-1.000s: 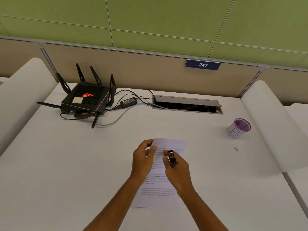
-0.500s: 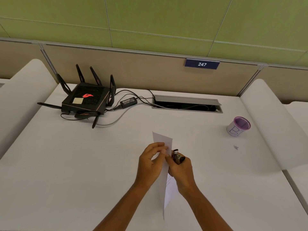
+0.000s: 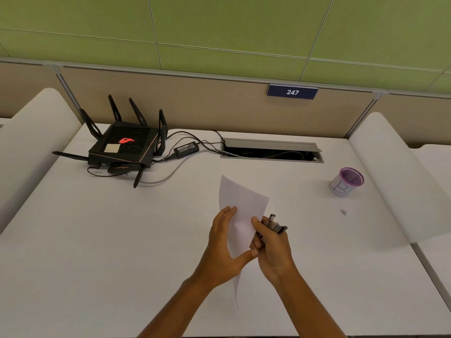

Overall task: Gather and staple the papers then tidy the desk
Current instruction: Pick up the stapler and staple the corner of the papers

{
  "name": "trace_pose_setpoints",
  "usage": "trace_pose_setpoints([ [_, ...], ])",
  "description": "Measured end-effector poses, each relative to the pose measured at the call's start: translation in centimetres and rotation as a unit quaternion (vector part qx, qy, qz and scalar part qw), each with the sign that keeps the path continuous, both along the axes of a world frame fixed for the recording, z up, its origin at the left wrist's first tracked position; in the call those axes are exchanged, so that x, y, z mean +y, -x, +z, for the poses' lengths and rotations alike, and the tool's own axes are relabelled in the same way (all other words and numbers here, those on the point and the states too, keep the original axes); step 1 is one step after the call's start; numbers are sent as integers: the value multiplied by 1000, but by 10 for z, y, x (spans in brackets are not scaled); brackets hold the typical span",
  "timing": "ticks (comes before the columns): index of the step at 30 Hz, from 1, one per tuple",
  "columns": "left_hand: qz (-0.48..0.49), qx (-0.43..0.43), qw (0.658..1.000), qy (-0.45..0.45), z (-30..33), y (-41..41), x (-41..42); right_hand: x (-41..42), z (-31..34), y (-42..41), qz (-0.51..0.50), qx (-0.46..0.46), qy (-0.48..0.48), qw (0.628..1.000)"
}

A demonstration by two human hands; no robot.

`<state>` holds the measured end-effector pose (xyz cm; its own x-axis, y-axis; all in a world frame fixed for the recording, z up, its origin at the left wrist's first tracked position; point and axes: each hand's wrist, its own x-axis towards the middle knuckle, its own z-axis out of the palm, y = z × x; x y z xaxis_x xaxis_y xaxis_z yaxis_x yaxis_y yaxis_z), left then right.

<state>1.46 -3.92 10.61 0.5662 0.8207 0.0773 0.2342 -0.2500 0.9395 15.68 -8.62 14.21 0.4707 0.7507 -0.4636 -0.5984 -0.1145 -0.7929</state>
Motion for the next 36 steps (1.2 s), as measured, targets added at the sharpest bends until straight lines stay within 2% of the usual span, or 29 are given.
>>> trace_pose_setpoints([
  [4,-50,17,999,6,-3,2,1,-2,3,8,46,-46,3,998],
  [7,-78,6,995,53,-3,4,4,-5,5,12,78,-89,21,993],
  [12,-112,-3,989,95,-6,10,9,-10,6,16,78,-86,18,993],
  [17,-23,19,994,106,-1,17,16,-15,0,7,132,-144,7,981],
  [19,14,28,994,107,-2,20,19,-16,-2,7,87,-172,29,981],
  [22,42,24,994,95,1,26,24,-18,-20,1,-31,-215,104,971],
  [24,60,10,992,110,1,30,29,-23,-31,-5,-59,-242,134,959],
  [31,99,-20,980,172,3,37,54,-28,-45,-15,55,-189,123,973],
  [36,120,-58,963,233,-2,42,74,-16,-54,-11,33,-166,141,976],
])
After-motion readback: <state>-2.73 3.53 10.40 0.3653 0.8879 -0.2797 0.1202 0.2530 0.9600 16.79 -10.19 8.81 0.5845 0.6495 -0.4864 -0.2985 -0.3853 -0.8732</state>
